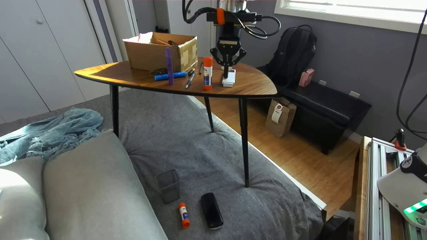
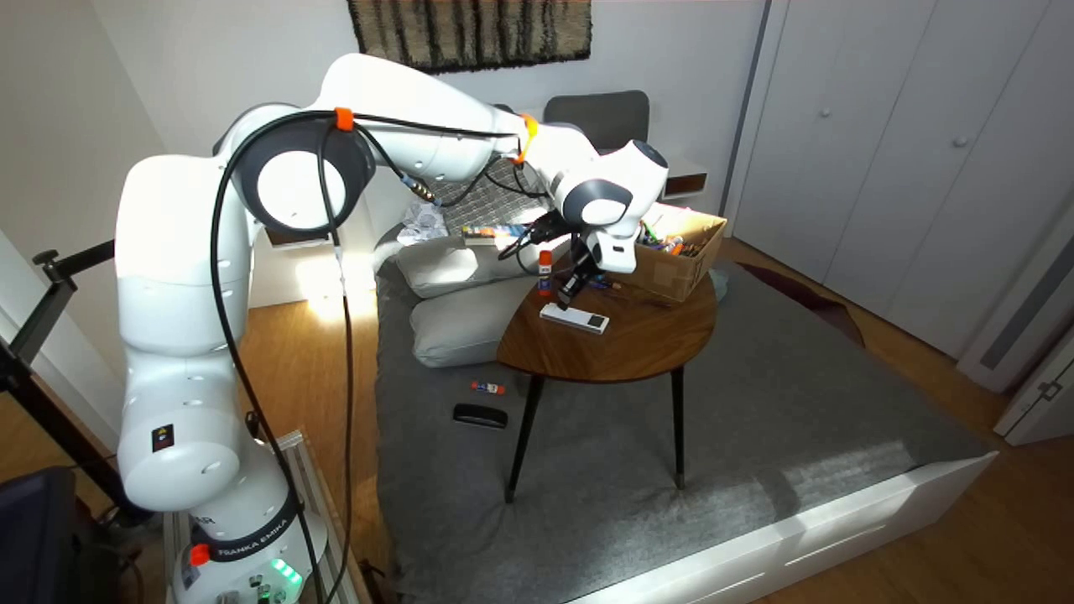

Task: Press three buttons on the white remote

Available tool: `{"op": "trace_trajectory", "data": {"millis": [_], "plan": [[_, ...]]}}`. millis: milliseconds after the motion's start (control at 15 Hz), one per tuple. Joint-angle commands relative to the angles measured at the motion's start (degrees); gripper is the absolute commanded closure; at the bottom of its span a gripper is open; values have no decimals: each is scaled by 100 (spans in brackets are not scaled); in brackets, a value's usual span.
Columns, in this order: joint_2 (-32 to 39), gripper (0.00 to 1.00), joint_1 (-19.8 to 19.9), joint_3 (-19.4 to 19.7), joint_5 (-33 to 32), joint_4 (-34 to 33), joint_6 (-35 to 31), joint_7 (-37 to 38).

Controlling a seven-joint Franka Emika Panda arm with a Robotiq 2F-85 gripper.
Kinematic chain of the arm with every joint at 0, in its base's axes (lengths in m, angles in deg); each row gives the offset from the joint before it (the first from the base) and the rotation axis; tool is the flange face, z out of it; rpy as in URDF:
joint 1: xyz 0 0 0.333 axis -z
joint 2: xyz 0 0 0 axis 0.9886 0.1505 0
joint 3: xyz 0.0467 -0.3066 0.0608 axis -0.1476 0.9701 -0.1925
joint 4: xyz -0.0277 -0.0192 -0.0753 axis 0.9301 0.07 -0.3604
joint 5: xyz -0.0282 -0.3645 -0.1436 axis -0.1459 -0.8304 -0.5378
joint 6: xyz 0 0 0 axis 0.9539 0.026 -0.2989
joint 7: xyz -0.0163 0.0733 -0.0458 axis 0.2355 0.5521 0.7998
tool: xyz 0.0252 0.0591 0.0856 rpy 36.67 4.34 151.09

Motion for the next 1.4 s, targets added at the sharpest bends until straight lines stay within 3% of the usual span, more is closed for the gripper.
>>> {"op": "trace_trajectory", "data": {"millis": [0, 600, 1333], "plan": [[59, 100, -26, -12, 121, -12, -168, 53], [196, 100, 6, -74, 443, 97, 73, -24], [-32, 100, -7, 51, 230, 3, -127, 64]]}}
